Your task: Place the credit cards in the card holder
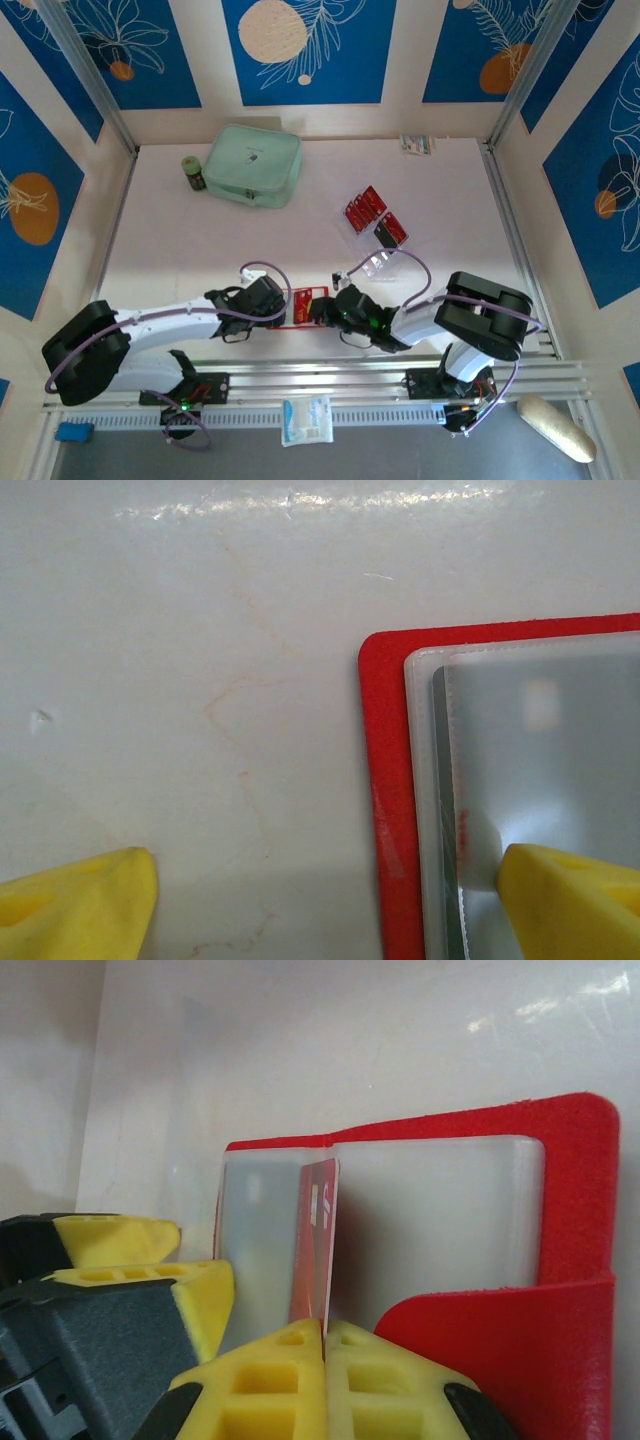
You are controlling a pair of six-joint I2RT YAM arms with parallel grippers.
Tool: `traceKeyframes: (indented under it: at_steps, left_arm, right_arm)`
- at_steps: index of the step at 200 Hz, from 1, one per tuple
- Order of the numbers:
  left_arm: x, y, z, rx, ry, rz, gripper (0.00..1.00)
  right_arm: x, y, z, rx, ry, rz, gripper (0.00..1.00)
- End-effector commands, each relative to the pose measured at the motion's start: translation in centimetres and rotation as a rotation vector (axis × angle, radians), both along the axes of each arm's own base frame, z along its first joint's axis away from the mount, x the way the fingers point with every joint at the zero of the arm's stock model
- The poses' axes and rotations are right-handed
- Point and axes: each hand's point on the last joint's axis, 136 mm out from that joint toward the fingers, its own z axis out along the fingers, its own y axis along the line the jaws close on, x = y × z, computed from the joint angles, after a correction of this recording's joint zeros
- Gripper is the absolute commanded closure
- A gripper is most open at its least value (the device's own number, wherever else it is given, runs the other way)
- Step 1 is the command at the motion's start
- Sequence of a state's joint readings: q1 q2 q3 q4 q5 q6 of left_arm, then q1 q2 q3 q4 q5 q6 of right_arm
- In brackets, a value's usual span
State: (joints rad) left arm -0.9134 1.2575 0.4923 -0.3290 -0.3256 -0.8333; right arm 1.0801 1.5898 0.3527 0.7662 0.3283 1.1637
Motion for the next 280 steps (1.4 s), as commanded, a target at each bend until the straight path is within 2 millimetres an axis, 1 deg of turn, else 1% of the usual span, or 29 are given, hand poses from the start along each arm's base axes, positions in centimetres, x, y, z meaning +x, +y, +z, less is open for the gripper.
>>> traceKeyframes:
  at_steps: [1,35,81,107,147,168,187,280]
  left_arm:
    - [-2.3,3.3,-2.5,0.124,0.100,0.016,0.11]
    - [-2.3,3.3,-2.4,0.124,0.099,0.015,0.11]
    - [-2.2,3.2,-2.4,0.119,0.099,0.015,0.11]
    - [-2.1,3.1,-2.2,0.111,0.096,0.015,0.11]
    - [-1.9,2.8,-1.7,0.097,0.084,0.012,0.11]
    - [-2.0,2.8,-1.8,0.101,0.088,0.012,0.12]
    - [-2.0,2.9,-1.9,0.104,0.090,0.012,0.12]
    - [-2.2,3.1,-2.3,0.116,0.099,0.012,0.12]
  right_arm:
    - [-0.1,-0.5,-1.7,-0.064,0.025,-0.028,1.00]
    - [-0.1,-0.2,-1.8,-0.067,0.027,-0.031,1.00]
    - [0.0,-0.3,-1.9,-0.070,0.030,-0.038,1.00]
    - [0.2,-0.5,-1.2,-0.052,0.018,-0.033,1.00]
    - [0.8,-1.8,0.7,-0.062,-0.027,-0.040,1.00]
    - [1.1,-2.4,1.1,-0.070,-0.034,-0.049,1.00]
    - [1.2,-2.7,0.9,-0.067,-0.027,-0.054,1.00]
    - [1.2,-1.3,1.1,0.017,-0.008,-0.035,1.00]
